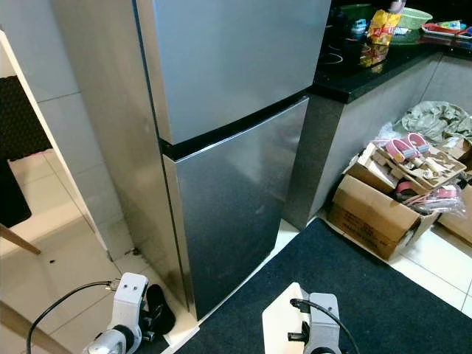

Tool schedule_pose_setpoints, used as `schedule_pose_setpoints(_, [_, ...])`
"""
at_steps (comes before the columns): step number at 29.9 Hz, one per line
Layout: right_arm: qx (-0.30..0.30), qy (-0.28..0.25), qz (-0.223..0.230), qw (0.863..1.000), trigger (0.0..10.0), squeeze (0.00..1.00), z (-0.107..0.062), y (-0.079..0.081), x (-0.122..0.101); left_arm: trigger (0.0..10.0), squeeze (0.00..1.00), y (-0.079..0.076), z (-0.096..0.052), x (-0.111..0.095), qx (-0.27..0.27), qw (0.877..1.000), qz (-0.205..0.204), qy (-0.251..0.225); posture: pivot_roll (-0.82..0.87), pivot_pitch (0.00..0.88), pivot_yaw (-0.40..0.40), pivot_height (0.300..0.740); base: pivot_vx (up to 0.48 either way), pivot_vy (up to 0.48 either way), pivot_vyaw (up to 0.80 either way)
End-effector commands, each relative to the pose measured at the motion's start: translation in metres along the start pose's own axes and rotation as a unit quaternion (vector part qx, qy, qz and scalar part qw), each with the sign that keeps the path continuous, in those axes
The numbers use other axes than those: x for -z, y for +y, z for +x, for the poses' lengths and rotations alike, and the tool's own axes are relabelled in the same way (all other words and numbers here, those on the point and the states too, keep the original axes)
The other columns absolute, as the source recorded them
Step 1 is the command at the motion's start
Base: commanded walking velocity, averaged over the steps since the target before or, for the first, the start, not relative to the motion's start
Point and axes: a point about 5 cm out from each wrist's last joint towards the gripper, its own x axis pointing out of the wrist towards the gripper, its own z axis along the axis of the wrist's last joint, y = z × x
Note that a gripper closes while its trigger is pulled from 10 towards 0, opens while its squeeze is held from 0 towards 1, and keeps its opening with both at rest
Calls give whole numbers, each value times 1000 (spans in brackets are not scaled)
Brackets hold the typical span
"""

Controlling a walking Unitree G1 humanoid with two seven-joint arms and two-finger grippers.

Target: Restocking fridge

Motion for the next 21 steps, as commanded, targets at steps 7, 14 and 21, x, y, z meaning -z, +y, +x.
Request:
schedule_pose_setpoints(7, [2,-6,8,1000,10000,0,0,1,-1,10000,0,-2,0,-1,6,1000,3,-4,-44,0,16,740,251,0,0])
schedule_pose_setpoints(14, [2,-4,9,1000,10000,0,-1,1,1,10000,0,-1,1,-2,8,1000,5,-4,-44,0,18,740,249,0,0])
schedule_pose_setpoints(21, [3,-3,11,1000,10000,0,-1,1,3,10000,0,-1,1,-2,12,1000,6,-3,-45,1,22,740,249,0,0])
